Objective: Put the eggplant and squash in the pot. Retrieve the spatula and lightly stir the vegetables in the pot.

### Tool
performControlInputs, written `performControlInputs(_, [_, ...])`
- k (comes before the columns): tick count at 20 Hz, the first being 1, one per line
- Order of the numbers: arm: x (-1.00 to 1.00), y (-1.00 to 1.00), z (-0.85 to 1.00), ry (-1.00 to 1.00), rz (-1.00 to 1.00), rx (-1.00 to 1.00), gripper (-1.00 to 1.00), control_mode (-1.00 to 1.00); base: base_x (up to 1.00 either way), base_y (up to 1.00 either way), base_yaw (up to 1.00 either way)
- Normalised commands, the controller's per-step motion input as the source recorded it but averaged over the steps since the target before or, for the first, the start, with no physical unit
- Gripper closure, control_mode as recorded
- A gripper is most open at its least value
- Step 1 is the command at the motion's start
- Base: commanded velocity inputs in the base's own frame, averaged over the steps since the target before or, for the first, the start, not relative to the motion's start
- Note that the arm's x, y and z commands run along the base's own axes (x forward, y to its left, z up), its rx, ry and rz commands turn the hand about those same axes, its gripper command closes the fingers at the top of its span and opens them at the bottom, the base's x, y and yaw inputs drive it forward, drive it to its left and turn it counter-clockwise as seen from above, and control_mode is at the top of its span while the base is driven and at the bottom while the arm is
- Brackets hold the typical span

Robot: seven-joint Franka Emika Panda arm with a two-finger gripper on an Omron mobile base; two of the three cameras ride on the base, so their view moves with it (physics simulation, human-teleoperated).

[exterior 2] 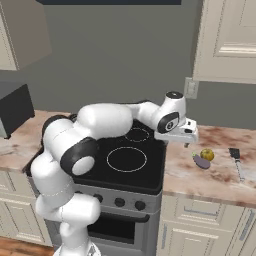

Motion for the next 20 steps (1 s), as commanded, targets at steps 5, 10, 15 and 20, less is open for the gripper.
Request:
performControlInputs(5, [0.28,-0.42,-0.50,0.00,-0.04,0.06,-1.00,-1.00,0.00,0.00,0.00])
performControlInputs(10, [0.09,-0.15,-0.07,0.00,0.00,0.01,-1.00,-1.00,0.00,0.00,0.00])
performControlInputs(15, [0.01,-0.10,-0.18,0.00,0.02,0.00,-1.00,-1.00,0.00,0.00,0.00])
performControlInputs(20, [-0.01,0.00,-0.27,-0.01,0.14,-0.02,-1.00,-1.00,0.00,0.00,0.00])
